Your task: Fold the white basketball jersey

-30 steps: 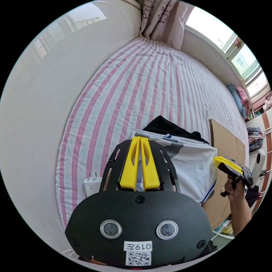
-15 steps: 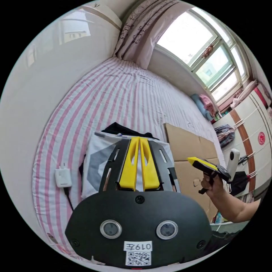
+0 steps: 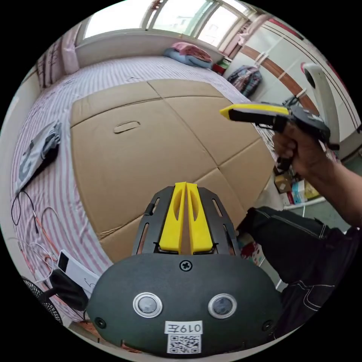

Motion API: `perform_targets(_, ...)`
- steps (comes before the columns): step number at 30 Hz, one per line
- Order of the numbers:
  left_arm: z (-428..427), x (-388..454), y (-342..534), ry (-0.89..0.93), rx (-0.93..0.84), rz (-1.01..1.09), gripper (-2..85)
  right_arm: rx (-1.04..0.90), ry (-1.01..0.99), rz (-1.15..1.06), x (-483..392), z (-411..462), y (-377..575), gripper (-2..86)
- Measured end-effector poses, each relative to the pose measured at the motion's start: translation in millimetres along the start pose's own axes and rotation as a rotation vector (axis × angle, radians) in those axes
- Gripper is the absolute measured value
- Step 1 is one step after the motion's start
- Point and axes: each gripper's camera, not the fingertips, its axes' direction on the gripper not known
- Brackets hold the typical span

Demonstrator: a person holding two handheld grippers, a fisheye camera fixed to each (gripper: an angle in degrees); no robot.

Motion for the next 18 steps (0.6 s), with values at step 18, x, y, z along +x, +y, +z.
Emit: perform_targets(18,109.5,556.4,-290.2,-0.172,-0.069,0.158,0.9,-0.009,0.178,0.399,328.6,-412.7,401.6,6.7)
